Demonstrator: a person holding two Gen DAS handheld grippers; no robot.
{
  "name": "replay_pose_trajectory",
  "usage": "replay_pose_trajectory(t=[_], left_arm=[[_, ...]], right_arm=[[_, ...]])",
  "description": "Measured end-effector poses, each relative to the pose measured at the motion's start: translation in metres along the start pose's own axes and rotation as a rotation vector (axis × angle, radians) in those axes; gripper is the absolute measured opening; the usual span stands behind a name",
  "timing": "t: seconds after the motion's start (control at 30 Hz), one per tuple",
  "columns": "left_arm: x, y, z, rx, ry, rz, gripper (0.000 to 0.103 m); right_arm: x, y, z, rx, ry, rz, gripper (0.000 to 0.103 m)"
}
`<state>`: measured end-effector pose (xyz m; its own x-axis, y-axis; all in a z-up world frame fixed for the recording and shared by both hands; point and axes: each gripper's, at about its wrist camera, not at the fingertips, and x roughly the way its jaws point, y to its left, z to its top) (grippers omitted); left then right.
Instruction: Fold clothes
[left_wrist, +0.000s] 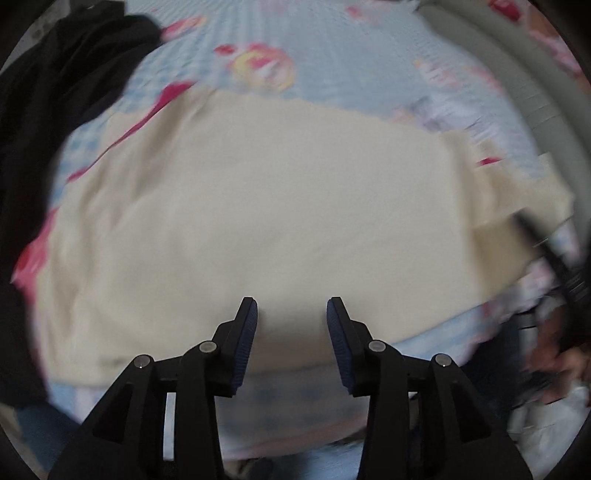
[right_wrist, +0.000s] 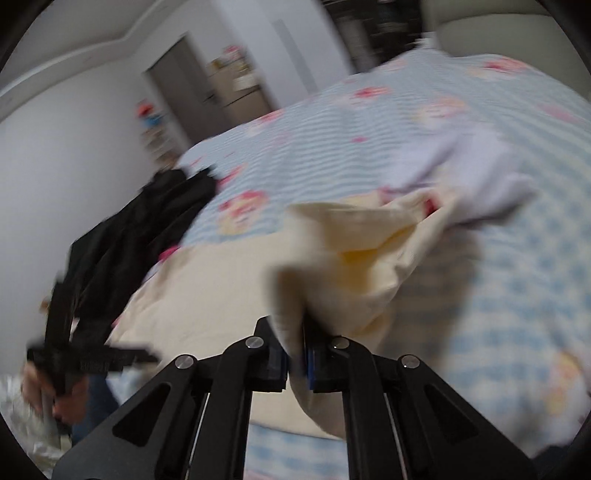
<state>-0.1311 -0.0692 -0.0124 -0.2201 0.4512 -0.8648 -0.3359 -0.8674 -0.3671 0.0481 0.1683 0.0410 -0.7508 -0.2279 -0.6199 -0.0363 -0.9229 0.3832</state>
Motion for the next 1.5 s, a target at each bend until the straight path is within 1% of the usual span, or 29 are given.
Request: replay_pose_trajectory(t=[0.03, 0.07, 0.1, 0.13, 0.17, 0.23, 0.27, 0.33, 0.43, 0.5, 0.53, 0.57, 0.6, 0.63, 0.67, 0.73, 0.8, 0.87, 0.93, 0.97, 1.0, 1.03, 1.1, 1.13, 1.17, 1.33, 1.43, 1.47, 1.5], left_arm=[[-0.001, -0.006, 0.01, -0.014, -0.023, -0.088, 0.046], [-0.001, -0.015, 0.017, -0.027, -0.039, -0.156, 0.051], [0.002, -0.023, 0.025, -0.036, -0.046, -0.198, 0.052], [0.008, -0.028, 0.028, -0.042, -0.039, -0.219, 0.053], [0.014, -0.033, 0.028, -0.045, -0.026, -0.233, 0.053], [0.023, -0.05, 0.023, -0.009, -0.006, -0.254, 0.056], [0.027, -0.055, 0.021, 0.01, 0.007, -0.258, 0.059], [0.035, -0.061, 0.02, 0.045, 0.036, -0.262, 0.059], [0.047, -0.07, 0.017, 0.098, 0.08, -0.268, 0.06], [0.053, -0.074, 0.012, 0.115, 0.087, -0.204, 0.059], [0.058, -0.075, 0.01, 0.125, 0.097, -0.138, 0.051], [0.064, -0.075, 0.01, 0.138, 0.113, -0.057, 0.038], [0.068, -0.073, 0.009, 0.136, 0.121, -0.019, 0.037], [0.071, -0.07, 0.009, 0.127, 0.125, -0.002, 0.039], [0.073, -0.066, 0.009, 0.11, 0.123, -0.005, 0.039], [0.073, -0.058, 0.009, 0.071, 0.119, -0.013, 0.039], [0.072, -0.054, 0.009, 0.064, 0.113, 0.001, 0.039], [0.069, -0.048, 0.009, 0.054, 0.106, 0.008, 0.04], [0.067, -0.039, 0.009, 0.018, 0.103, -0.033, 0.04], [0.065, -0.036, 0.009, 0.005, 0.098, -0.055, 0.038], [0.062, -0.036, 0.008, 0.0, 0.085, -0.102, 0.037], [0.058, -0.036, 0.007, -0.003, 0.068, -0.162, 0.039], [0.05, -0.041, 0.004, 0.0, 0.05, -0.288, 0.049], [0.047, -0.043, 0.002, 0.002, 0.042, -0.353, 0.059], [0.044, -0.047, 0.003, 0.02, 0.037, -0.371, 0.063], [0.054, -0.062, 0.007, 0.112, 0.082, -0.301, 0.069], [0.075, -0.059, 0.001, 0.13, 0.136, -0.229, 0.067], [0.08, -0.06, -0.002, 0.144, 0.148, -0.211, 0.06], [0.082, -0.063, -0.004, 0.167, 0.145, -0.179, 0.049]], right_arm=[[0.008, 0.012, 0.0, -0.026, 0.019, 0.033, 0.005], [0.016, 0.018, -0.005, -0.037, 0.04, 0.052, 0.005], [0.023, 0.025, -0.01, -0.048, 0.06, 0.07, 0.006], [0.033, 0.033, -0.02, -0.042, 0.087, 0.091, 0.006], [0.04, 0.033, -0.027, -0.036, 0.116, 0.101, 0.006], [0.056, 0.033, -0.039, -0.013, 0.164, 0.089, 0.006], [0.06, 0.032, -0.043, -0.002, 0.171, 0.087, 0.006], [0.066, 0.028, -0.047, 0.026, 0.187, 0.093, 0.007], [0.062, 0.028, -0.049, 0.015, 0.188, 0.106, 0.008], [0.06, 0.03, -0.051, 0.006, 0.191, 0.111, 0.01], [0.058, 0.031, -0.053, 0.002, 0.192, 0.115, 0.012], [0.055, 0.029, -0.054, 0.01, 0.195, 0.112, 0.015], [0.053, 0.028, -0.055, 0.018, 0.197, 0.109, 0.016], [0.049, 0.023, -0.055, 0.047, 0.196, 0.083, 0.02], [0.044, 0.019, -0.056, 0.075, 0.195, 0.057, 0.02], [0.037, 0.015, -0.054, 0.102, 0.191, 0.084, 0.02], [0.028, 0.012, -0.052, 0.11, 0.183, 0.105, 0.021], [0.012, 0.002, -0.05, 0.143, 0.139, 0.13, 0.026], [-0.004, -0.019, -0.046, 0.206, 0.074, 0.088, 0.027], [-0.001, -0.025, -0.047, 0.22, 0.075, 0.054, 0.028], [0.003, -0.031, -0.048, 0.235, 0.076, 0.019, 0.03], [0.012, -0.036, -0.051, 0.234, 0.115, -0.016, 0.03], [0.031, -0.038, -0.057, 0.229, 0.172, -0.018, 0.03], [0.039, -0.038, -0.061, 0.234, 0.19, -0.009, 0.03], [0.04, -0.037, -0.062, 0.237, 0.189, -0.002, 0.03], [0.039, -0.028, -0.06, 0.209, 0.186, 0.005, 0.035], [0.039, -0.025, -0.06, 0.194, 0.192, -0.009, 0.036], [0.04, -0.024, -0.06, 0.189, 0.194, -0.013, 0.036], [0.04, -0.023, -0.061, 0.184, 0.196, -0.018, 0.036]])
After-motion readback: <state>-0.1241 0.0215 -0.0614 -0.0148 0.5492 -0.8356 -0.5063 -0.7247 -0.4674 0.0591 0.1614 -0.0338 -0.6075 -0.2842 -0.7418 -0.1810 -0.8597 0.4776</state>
